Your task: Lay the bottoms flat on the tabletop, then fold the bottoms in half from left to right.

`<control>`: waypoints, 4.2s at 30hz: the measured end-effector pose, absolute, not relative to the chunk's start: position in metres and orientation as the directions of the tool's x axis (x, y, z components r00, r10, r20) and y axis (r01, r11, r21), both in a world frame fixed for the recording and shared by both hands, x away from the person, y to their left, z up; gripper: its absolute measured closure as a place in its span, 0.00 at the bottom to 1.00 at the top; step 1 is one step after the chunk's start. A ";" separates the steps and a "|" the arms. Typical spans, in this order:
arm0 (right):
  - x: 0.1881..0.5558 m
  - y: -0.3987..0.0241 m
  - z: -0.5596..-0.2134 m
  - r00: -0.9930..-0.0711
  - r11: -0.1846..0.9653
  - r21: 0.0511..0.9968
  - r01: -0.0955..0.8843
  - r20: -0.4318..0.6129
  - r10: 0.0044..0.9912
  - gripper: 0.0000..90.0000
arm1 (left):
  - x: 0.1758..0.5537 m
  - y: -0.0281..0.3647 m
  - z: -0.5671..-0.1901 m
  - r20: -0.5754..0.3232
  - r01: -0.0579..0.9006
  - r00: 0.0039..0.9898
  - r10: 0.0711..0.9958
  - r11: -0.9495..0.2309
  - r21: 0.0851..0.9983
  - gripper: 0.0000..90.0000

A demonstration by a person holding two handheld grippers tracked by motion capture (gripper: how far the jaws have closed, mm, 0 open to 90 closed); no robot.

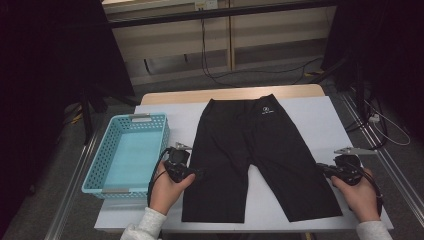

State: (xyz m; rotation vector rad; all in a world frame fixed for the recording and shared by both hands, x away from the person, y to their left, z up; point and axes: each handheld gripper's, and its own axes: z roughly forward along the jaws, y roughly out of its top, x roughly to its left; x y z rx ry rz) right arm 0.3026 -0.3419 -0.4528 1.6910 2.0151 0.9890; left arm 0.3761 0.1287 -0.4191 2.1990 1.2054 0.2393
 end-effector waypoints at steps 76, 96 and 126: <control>0.283 -0.206 -0.438 -0.610 0.346 0.737 0.581 0.113 0.785 0.53 | 0.373 0.128 -0.416 -0.141 0.703 0.573 0.807 -0.396 0.591 0.20; 0.289 -0.209 -0.436 -0.583 0.318 0.757 0.570 0.101 0.806 0.26 | 0.374 0.132 -0.416 -0.150 0.703 0.572 0.806 -0.388 0.596 0.17; 0.293 -0.214 -0.435 -0.567 0.292 0.786 0.545 0.089 0.818 0.21 | 0.372 0.138 -0.430 -0.135 0.706 0.574 0.807 -0.405 0.581 0.14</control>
